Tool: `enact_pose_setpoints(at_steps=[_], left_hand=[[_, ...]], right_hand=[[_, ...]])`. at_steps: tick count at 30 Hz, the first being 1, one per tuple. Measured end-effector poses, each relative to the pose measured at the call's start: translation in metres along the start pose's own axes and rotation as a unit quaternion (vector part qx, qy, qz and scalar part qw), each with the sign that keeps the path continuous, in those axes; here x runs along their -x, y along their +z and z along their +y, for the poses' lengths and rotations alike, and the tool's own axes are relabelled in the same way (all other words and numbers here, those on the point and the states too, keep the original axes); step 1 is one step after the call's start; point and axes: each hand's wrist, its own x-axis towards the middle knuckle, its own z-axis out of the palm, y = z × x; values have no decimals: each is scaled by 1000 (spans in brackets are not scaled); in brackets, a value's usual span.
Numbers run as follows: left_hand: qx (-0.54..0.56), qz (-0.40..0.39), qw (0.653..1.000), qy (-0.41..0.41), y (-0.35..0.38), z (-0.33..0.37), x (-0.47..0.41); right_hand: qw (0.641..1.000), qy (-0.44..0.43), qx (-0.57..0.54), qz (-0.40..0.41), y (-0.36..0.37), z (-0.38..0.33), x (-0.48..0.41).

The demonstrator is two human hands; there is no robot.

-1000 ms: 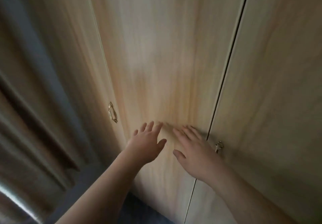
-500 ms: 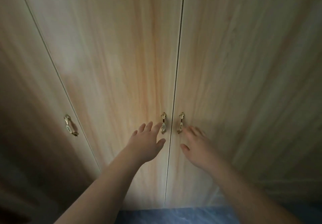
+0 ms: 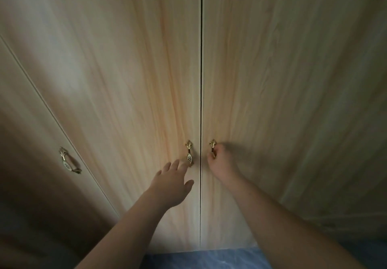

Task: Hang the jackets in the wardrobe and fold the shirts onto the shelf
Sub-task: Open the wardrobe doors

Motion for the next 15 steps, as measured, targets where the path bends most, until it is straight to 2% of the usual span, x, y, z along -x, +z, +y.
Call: enact_pose_setpoints(at_steps=[4, 10, 12, 15], left_hand=[[29, 5, 1000, 9, -2, -2, 8], [142, 27, 987, 68, 4, 17, 31], [216, 55, 968, 118, 3, 41, 46], [357, 49, 910, 206, 5, 85, 74]], right_hand=[[1000, -7, -27, 7, 7, 0, 14], [1000, -5, -4, 1, -12, 24, 86], [1000, -2, -16, -1, -24, 39, 122], [999, 4, -41, 8, -49, 59, 174]])
